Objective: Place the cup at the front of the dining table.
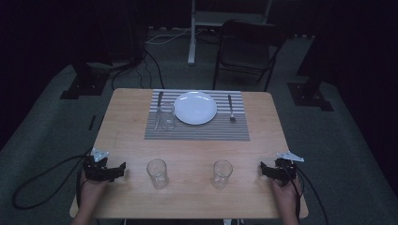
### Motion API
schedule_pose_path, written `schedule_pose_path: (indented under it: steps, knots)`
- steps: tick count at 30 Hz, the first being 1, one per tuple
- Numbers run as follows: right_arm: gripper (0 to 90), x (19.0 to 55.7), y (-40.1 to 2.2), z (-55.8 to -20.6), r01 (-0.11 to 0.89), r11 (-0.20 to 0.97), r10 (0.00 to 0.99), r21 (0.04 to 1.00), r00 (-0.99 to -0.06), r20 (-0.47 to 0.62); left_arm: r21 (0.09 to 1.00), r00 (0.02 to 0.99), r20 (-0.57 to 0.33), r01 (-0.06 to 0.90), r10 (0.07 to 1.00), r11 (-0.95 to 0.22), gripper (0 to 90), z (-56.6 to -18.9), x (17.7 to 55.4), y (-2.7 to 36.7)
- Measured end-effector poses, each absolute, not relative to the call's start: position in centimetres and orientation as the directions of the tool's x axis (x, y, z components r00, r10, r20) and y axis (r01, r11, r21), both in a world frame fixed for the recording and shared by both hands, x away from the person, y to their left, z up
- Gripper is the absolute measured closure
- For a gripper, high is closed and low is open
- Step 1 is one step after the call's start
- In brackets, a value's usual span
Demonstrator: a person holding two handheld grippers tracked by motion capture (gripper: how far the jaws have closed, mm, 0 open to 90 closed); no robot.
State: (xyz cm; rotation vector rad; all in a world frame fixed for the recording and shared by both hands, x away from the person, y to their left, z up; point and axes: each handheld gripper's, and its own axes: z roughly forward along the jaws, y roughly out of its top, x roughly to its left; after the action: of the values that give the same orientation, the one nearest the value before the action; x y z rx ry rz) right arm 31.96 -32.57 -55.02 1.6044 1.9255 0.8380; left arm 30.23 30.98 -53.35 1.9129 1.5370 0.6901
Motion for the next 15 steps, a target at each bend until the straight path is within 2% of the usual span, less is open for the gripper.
schedule_pose_path:
  steps: [15]
  knots:
    - [14.1, 32.0, -32.6, -55.0, 0.68, 0.119, 0.982, 0.724, -0.186, 0.013, 0.743, 0.116, 0.066, 0.658, 0.991, -0.126, 1.7, -53.8, 28.5, 32.1]
